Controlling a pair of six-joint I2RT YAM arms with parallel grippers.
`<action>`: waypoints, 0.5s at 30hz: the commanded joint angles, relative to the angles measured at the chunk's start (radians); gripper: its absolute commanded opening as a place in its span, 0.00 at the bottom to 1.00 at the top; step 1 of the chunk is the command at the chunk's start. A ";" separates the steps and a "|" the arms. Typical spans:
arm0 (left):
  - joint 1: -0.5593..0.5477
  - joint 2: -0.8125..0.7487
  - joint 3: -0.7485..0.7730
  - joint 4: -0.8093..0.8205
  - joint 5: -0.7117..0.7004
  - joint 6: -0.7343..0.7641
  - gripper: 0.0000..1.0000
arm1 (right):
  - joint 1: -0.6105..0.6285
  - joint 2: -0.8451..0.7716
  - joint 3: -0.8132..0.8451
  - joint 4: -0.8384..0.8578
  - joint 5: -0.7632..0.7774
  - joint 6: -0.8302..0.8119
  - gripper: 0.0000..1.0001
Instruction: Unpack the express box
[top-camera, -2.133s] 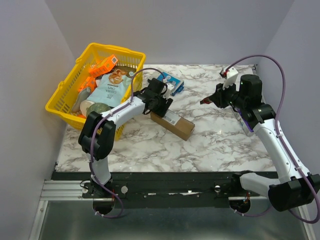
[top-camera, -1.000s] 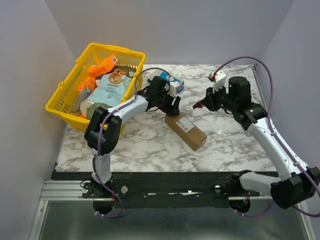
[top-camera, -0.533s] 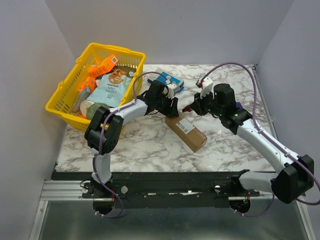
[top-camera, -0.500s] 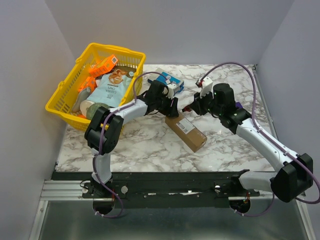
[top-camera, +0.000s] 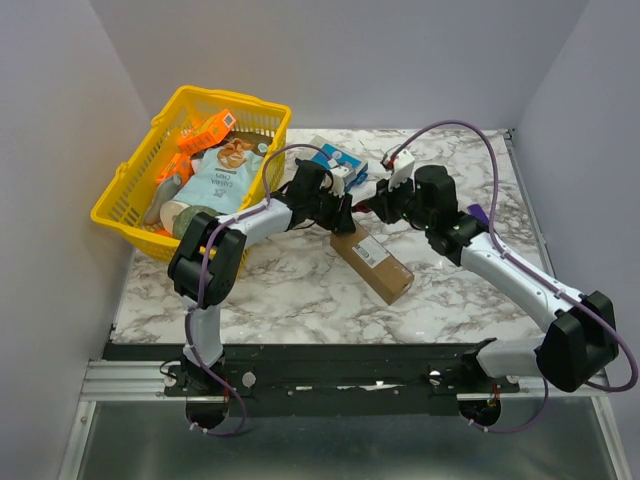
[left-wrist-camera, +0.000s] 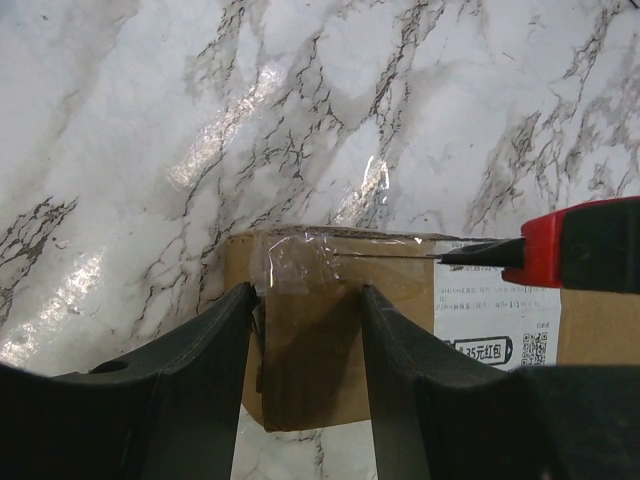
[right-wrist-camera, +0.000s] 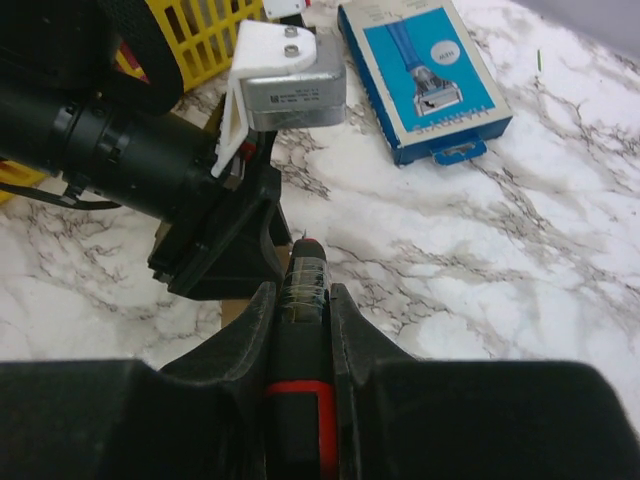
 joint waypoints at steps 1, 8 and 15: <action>0.001 0.072 -0.061 -0.147 -0.001 0.022 0.49 | 0.023 0.020 0.002 0.122 0.036 -0.037 0.00; 0.001 0.078 -0.053 -0.156 0.011 0.034 0.47 | 0.038 0.057 0.022 0.107 0.052 -0.126 0.00; 0.003 0.086 -0.039 -0.164 0.010 0.040 0.46 | 0.043 0.078 0.075 0.013 0.075 -0.141 0.00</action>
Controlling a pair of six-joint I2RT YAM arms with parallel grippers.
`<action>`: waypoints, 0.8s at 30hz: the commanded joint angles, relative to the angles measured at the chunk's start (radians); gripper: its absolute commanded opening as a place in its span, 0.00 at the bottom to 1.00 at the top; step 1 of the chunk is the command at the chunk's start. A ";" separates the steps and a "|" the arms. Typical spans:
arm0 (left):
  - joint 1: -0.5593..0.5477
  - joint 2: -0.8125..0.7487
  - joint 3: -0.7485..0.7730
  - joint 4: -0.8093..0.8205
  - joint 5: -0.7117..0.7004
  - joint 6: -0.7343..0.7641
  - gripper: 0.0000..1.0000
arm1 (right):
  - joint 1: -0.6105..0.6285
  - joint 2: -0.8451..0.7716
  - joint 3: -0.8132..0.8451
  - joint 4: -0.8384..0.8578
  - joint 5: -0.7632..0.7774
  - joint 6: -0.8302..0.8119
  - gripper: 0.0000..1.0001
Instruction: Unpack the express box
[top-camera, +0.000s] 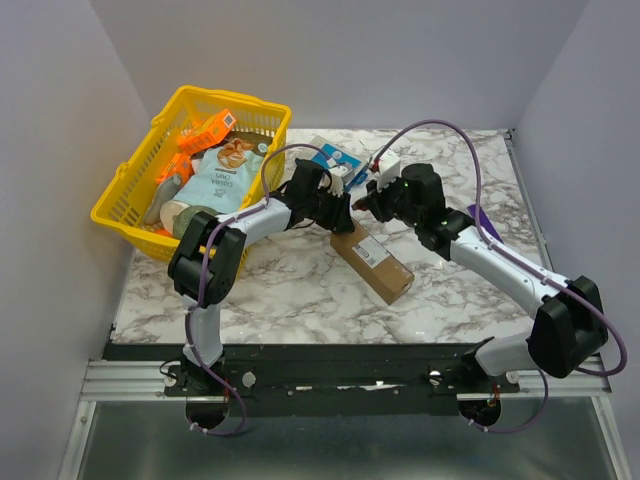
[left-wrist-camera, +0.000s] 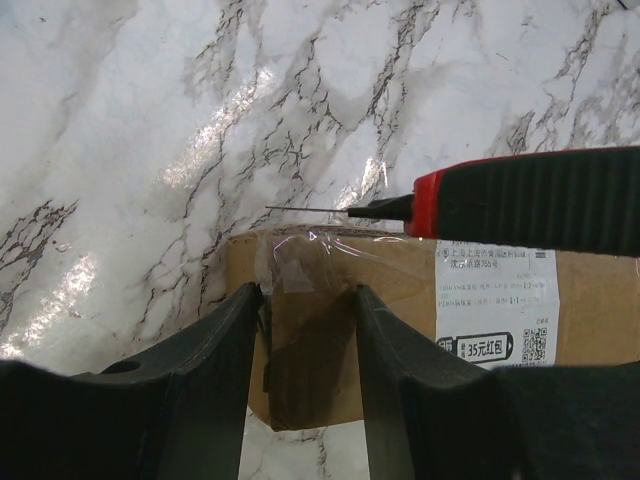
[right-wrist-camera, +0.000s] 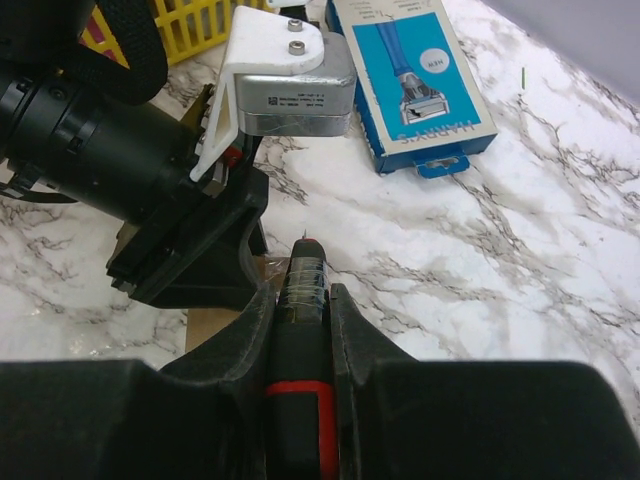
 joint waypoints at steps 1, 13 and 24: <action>-0.010 0.079 -0.037 -0.171 -0.022 0.043 0.46 | 0.009 -0.005 0.042 -0.020 0.029 -0.035 0.01; -0.002 0.085 -0.033 -0.174 -0.019 0.046 0.45 | 0.010 0.012 0.033 -0.030 -0.026 -0.038 0.01; -0.002 0.085 -0.037 -0.171 -0.018 0.046 0.43 | 0.010 0.034 0.040 -0.050 -0.048 -0.058 0.00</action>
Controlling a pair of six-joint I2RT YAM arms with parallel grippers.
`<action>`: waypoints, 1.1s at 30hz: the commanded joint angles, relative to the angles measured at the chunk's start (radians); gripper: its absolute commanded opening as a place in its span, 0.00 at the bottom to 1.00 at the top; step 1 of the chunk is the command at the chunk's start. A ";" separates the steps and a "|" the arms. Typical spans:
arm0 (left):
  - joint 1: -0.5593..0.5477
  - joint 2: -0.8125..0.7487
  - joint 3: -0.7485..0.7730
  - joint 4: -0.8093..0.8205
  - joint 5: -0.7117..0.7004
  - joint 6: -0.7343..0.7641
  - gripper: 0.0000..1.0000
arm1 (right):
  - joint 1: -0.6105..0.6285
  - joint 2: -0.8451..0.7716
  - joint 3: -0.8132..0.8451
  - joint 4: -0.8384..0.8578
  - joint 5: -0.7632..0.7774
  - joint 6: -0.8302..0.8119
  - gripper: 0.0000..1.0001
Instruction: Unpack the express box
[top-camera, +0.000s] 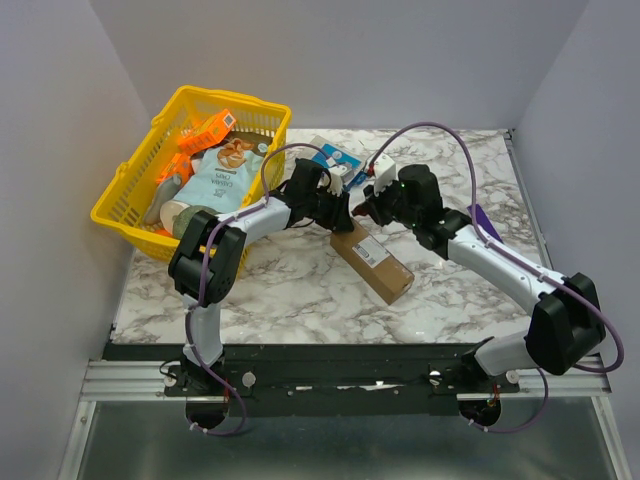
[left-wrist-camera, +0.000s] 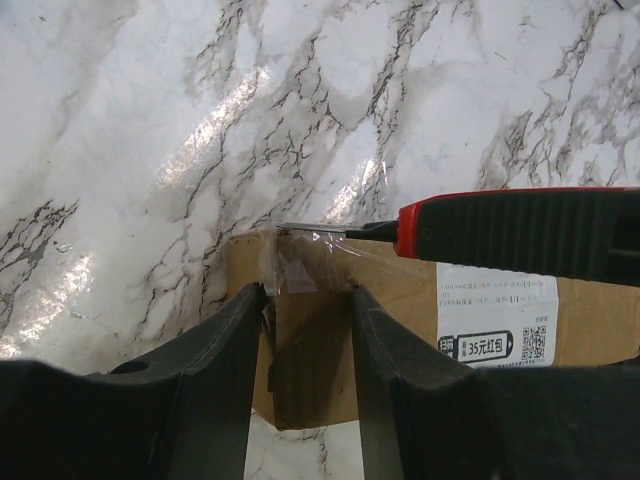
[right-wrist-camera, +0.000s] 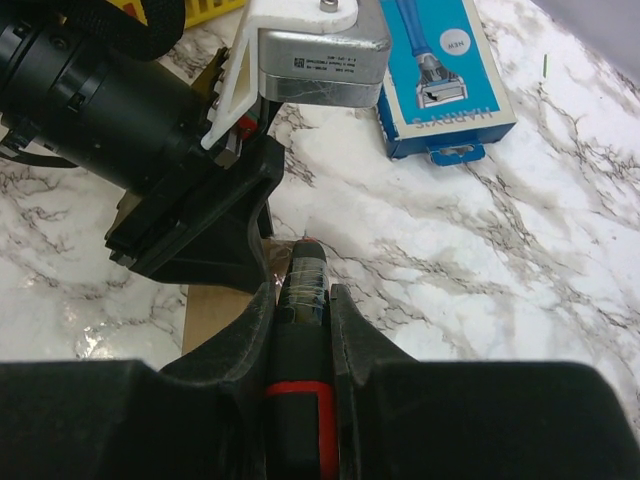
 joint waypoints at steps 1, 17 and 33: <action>-0.009 0.078 -0.050 -0.161 -0.030 0.045 0.43 | 0.008 0.015 0.031 -0.015 -0.024 -0.022 0.00; -0.009 0.079 -0.048 -0.161 -0.028 0.048 0.43 | 0.008 -0.008 0.068 -0.021 -0.036 -0.037 0.00; -0.009 0.085 -0.046 -0.158 -0.025 0.046 0.42 | 0.008 0.012 0.056 -0.055 -0.044 -0.083 0.00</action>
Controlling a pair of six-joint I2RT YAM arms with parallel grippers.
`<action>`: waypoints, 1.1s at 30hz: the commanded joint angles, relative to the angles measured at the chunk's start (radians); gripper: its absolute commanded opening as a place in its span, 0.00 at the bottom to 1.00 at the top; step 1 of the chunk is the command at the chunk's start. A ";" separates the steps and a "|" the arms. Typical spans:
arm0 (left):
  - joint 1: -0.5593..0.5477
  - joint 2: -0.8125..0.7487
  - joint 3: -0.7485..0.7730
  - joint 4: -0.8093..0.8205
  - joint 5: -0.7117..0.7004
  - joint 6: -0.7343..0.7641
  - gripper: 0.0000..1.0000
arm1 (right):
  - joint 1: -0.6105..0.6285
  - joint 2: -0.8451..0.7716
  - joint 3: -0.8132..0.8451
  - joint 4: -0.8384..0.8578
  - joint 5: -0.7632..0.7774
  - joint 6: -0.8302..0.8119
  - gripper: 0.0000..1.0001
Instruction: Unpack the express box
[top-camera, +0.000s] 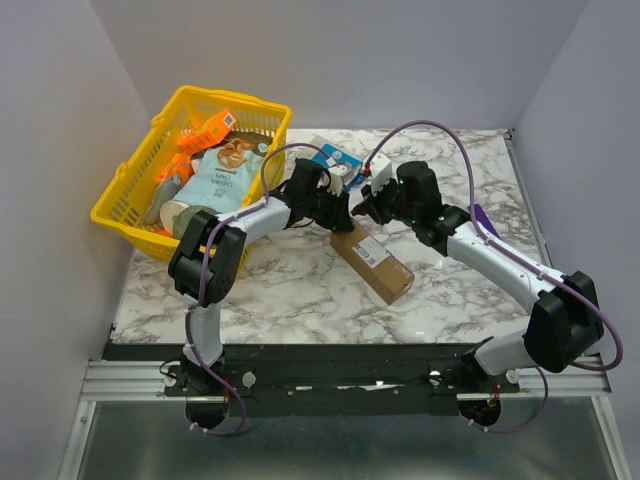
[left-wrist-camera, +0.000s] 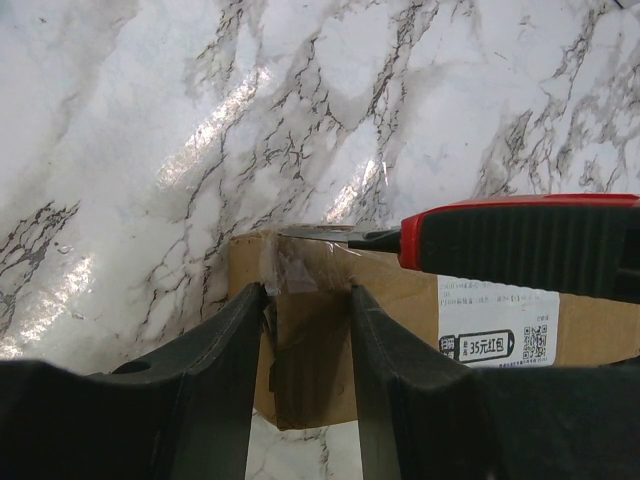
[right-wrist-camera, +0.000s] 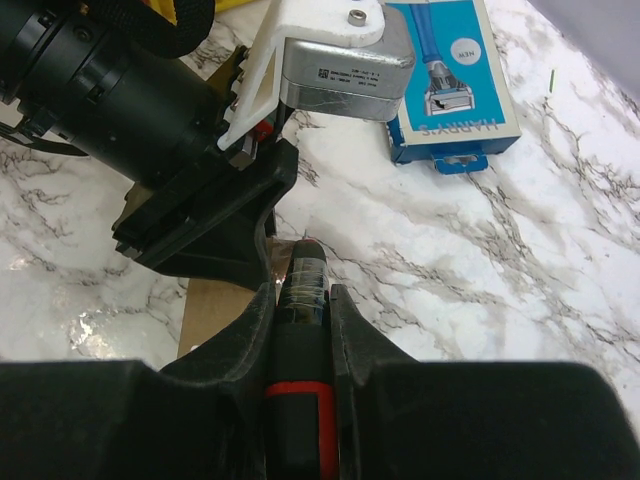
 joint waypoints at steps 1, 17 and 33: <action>-0.010 0.083 -0.046 -0.159 -0.029 0.044 0.42 | 0.008 0.003 0.018 -0.007 -0.015 -0.025 0.00; -0.010 0.086 -0.043 -0.161 -0.027 0.043 0.42 | 0.008 0.024 0.029 -0.022 -0.021 -0.032 0.00; -0.010 0.092 -0.034 -0.164 -0.032 0.045 0.42 | 0.008 0.040 0.047 -0.097 -0.046 -0.051 0.00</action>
